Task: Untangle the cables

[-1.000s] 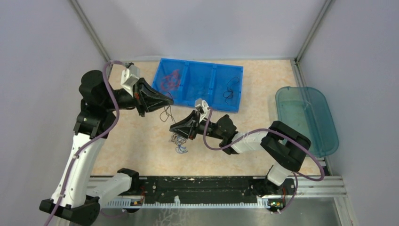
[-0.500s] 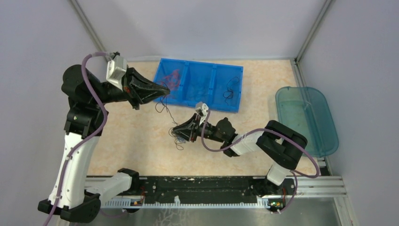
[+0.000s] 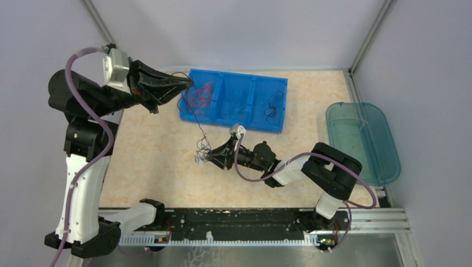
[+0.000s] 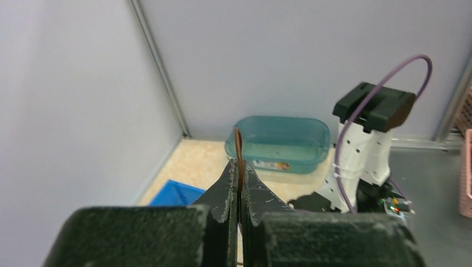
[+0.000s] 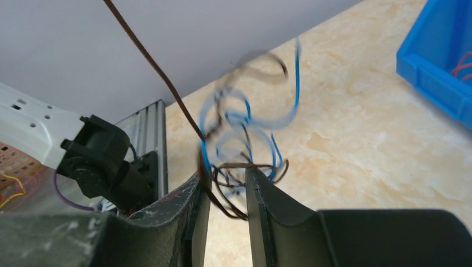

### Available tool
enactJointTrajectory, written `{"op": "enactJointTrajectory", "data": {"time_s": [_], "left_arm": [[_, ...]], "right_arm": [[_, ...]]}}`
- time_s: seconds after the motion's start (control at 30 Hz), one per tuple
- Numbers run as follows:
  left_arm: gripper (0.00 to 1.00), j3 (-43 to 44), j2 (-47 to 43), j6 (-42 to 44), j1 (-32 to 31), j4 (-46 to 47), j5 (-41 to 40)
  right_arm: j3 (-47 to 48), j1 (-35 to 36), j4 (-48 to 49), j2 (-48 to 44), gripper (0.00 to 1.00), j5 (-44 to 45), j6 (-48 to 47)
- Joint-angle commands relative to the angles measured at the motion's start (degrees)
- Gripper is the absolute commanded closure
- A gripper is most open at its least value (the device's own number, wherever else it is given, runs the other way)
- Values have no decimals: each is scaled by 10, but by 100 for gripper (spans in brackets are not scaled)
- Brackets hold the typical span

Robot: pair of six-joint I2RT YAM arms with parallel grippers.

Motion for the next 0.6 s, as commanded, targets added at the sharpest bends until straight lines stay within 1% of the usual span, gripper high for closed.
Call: {"op": "enactJointTrajectory", "data": {"time_s": [0.0, 0.13, 0.23, 0.3, 0.37, 0.47, 0.57], "left_arm": [[100, 58, 5, 3, -2, 54, -49], [100, 102, 18, 17, -2, 68, -76], [100, 154, 37, 32, -2, 67, -98], [100, 175, 46, 37, -2, 57, -97], [100, 176, 45, 37, -2, 44, -91], [100, 143, 31, 45, -2, 34, -83], [100, 98, 12, 53, -2, 25, -70]], "right_arm": [[-13, 8, -20, 6, 70, 24, -24], [-19, 8, -31, 4, 70, 30, -29], [-23, 10, -37, 3, 68, 36, -31], [-28, 10, -32, -7, 62, 39, -32], [-39, 10, -36, -50, 54, 51, -40], [-48, 9, -79, -127, 43, 62, -59], [-30, 9, -156, -220, 37, 48, -86]]}}
